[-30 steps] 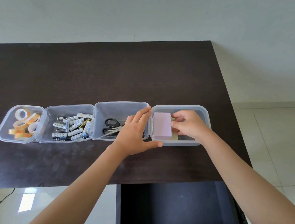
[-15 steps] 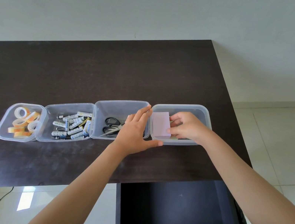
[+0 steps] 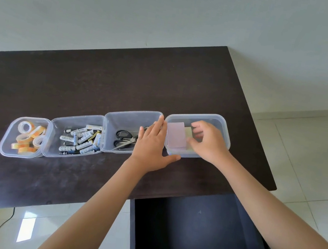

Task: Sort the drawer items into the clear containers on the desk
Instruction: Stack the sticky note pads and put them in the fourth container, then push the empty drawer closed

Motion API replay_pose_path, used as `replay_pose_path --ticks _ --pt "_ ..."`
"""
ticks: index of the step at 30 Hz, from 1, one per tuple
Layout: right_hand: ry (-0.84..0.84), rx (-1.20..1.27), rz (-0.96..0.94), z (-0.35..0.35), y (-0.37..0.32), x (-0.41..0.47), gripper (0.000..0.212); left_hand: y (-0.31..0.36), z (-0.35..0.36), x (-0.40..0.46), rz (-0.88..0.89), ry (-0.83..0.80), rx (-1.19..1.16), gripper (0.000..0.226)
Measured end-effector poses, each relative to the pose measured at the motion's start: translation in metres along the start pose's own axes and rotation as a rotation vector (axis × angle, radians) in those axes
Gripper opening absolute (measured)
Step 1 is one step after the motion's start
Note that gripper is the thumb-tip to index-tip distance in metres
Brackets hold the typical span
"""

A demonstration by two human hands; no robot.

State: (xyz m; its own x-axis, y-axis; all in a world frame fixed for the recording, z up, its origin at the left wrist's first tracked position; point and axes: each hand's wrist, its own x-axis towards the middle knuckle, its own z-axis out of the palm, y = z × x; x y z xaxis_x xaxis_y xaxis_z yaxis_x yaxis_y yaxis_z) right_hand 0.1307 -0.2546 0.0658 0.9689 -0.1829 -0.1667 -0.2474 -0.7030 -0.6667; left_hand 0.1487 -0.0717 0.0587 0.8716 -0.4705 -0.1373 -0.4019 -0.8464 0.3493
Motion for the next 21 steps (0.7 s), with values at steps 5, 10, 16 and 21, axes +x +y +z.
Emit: replay_pose_path --ticks 5,10,16,21 --pt "0.349 0.042 -0.318 0.000 0.014 -0.048 0.024 0.008 0.005 -0.042 0.007 0.085 -0.143 0.094" --pt "0.333 0.070 -0.368 0.027 0.041 -0.122 0.021 0.014 0.027 -0.117 0.016 0.096 -0.277 0.076" --pt "0.226 0.090 -0.133 0.069 0.084 -0.242 0.023 0.021 0.084 -0.213 -0.050 -0.051 -0.360 0.065" --pt "0.180 0.108 0.048 0.106 0.121 -0.341 0.020 0.036 0.131 -0.282 -0.047 -0.129 -0.374 0.051"
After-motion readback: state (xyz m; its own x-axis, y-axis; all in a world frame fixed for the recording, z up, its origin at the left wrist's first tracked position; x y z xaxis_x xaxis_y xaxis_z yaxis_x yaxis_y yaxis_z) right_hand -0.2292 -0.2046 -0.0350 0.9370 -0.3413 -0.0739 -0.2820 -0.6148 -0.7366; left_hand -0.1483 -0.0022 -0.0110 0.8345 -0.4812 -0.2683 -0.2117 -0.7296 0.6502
